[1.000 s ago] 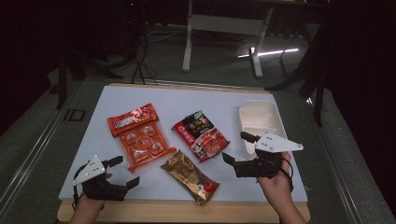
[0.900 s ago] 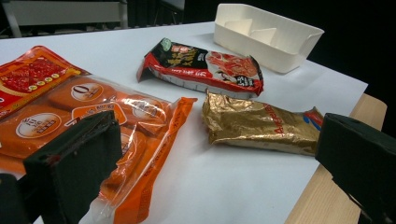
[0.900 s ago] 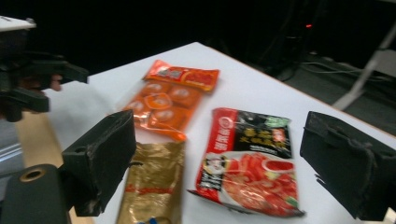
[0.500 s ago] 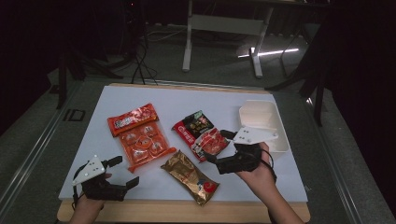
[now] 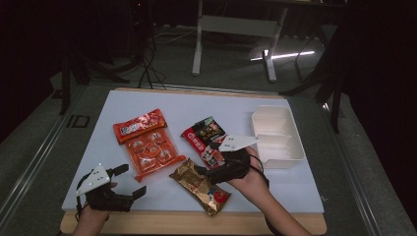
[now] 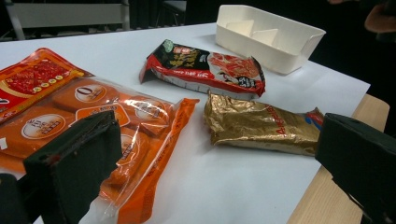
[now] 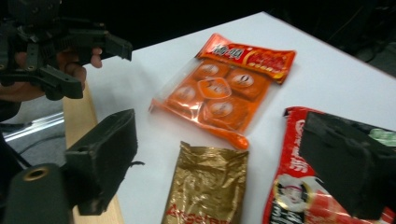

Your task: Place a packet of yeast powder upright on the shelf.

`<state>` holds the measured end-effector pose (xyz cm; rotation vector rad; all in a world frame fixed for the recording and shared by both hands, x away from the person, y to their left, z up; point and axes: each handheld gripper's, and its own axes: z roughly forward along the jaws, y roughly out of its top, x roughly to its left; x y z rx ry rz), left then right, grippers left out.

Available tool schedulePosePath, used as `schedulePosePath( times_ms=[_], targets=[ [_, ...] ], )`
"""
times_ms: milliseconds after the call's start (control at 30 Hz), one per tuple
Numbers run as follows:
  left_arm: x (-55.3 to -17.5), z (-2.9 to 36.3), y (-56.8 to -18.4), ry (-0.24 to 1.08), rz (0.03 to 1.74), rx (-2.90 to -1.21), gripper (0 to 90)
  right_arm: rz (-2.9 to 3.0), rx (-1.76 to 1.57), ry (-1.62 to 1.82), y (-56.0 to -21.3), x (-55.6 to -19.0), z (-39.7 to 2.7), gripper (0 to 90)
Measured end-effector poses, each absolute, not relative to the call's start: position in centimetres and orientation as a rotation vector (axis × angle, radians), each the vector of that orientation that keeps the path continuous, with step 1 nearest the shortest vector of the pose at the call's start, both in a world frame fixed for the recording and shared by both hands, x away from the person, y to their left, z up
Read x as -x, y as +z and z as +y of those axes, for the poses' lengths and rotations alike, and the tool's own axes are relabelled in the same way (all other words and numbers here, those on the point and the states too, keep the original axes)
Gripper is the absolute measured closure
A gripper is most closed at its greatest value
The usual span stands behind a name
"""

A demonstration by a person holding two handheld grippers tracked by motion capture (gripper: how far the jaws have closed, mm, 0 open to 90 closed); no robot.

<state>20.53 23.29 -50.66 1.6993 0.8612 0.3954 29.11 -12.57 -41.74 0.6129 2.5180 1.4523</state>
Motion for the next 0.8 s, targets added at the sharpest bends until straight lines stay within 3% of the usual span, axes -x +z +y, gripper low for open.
schedulePosePath(
  times_ms=[800],
  targets=[
    [-20.3,23.0,-50.6,0.389,0.838,-1.713,0.1,2.69,-0.724,1.273,-48.5,-33.9,-7.9,26.8]
  ],
)
